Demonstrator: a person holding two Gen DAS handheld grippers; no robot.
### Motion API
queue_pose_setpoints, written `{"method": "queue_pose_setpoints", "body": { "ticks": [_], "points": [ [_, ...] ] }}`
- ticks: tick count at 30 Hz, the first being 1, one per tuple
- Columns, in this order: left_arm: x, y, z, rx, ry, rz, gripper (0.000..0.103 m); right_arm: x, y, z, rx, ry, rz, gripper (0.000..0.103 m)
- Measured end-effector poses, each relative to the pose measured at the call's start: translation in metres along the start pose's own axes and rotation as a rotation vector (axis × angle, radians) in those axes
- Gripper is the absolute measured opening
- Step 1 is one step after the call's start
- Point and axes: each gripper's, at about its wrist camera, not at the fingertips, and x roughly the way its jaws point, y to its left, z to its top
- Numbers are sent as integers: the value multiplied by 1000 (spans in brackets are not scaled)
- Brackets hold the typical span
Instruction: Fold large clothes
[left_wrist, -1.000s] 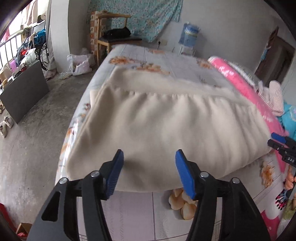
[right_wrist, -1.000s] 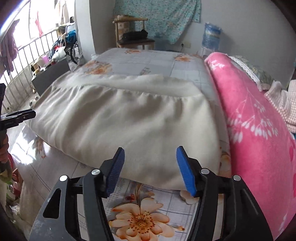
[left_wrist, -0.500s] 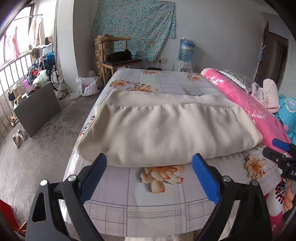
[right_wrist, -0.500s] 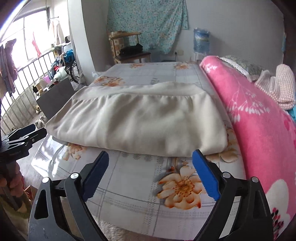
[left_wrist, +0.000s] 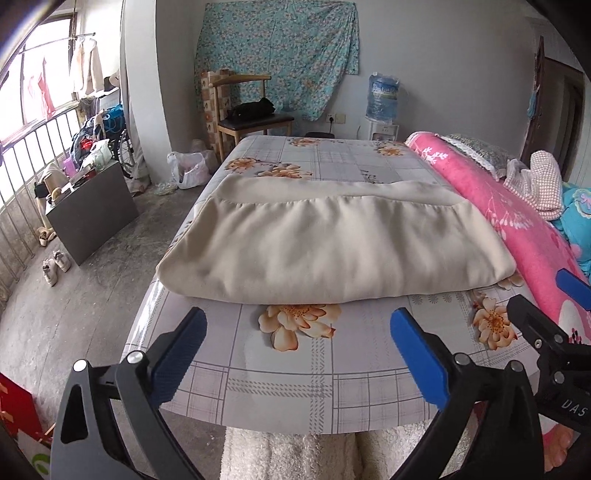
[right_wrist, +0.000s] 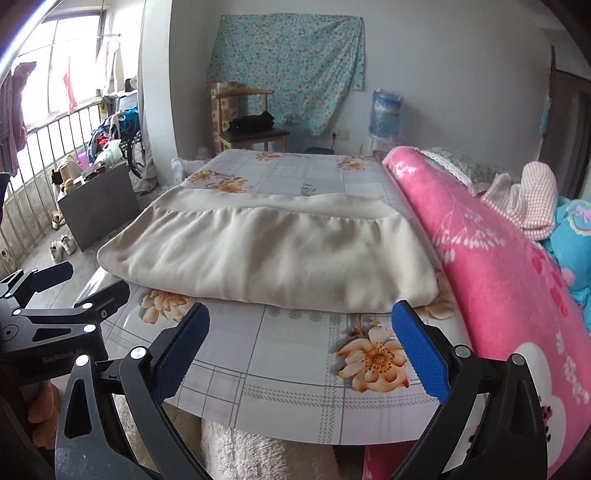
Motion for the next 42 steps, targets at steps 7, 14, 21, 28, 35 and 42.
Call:
{"method": "queue_pose_setpoints", "body": {
  "ticks": [7,14,21,28,35,42],
  "points": [
    [0,-15,-1,84,0,57,98,4,-2,-3,18,20,-10,95],
    [2,-13,1,26,17,77,98,7,-7,-6,34,36,-16,95],
    [-1,-12,3,5,18,65,98,9,-7,-7,35,58,1,95],
    [1,-15,2,12,34,59,98,7,-7,-5,38,66,13,95],
    [4,-15,1,7,48,48,98,6,-6,-4,40,73,11,95],
    [5,-14,0,1,55,37,98,7,-3,-6,39,86,6,95]
  ]
}}
